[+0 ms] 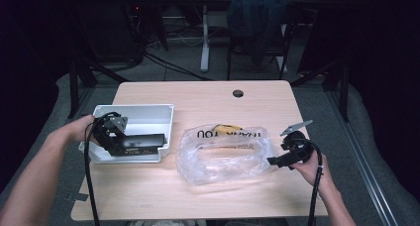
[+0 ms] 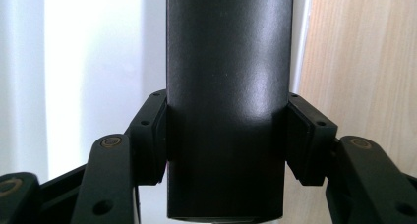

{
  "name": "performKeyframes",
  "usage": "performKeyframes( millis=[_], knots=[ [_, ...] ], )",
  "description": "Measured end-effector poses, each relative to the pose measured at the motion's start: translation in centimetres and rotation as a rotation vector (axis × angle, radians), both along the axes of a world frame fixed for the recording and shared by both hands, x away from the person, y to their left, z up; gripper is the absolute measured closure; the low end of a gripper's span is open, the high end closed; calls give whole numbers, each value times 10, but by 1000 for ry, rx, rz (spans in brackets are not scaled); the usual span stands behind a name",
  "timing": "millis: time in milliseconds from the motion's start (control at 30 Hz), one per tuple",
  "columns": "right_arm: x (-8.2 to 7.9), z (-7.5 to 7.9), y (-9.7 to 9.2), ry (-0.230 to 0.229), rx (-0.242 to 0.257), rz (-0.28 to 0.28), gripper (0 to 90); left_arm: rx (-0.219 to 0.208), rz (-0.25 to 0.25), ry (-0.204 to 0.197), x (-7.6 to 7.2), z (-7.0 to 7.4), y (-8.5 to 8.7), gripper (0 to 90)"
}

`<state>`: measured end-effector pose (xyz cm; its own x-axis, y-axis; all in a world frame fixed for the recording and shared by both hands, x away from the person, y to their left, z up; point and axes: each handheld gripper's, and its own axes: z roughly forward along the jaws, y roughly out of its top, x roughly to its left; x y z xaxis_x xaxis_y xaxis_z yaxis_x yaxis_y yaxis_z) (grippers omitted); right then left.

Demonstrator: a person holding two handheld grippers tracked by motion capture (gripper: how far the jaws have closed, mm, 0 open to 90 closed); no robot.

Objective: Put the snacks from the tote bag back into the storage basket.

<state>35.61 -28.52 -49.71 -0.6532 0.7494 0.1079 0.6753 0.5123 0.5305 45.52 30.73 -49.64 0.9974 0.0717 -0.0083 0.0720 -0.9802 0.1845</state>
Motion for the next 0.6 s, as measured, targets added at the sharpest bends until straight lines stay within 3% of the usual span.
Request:
performKeyframes(
  millis=[100,200,300,467,600],
  knots=[
    [0,-1,1,-1,7,0,153,4,5,8,0,-4,0,432],
    [0,-1,0,2,5,3,153,33,-13,10,0,-9,-1,430],
    [0,-1,0,0,1,-2,153,17,4,8,0,-12,0,428],
    [0,-1,0,3,4,-3,153,35,8,-6,3,-17,-2,421],
    [-1,0,-1,-3,-5,2,153,47,53,-13,4,-16,-4,385]
  ],
)
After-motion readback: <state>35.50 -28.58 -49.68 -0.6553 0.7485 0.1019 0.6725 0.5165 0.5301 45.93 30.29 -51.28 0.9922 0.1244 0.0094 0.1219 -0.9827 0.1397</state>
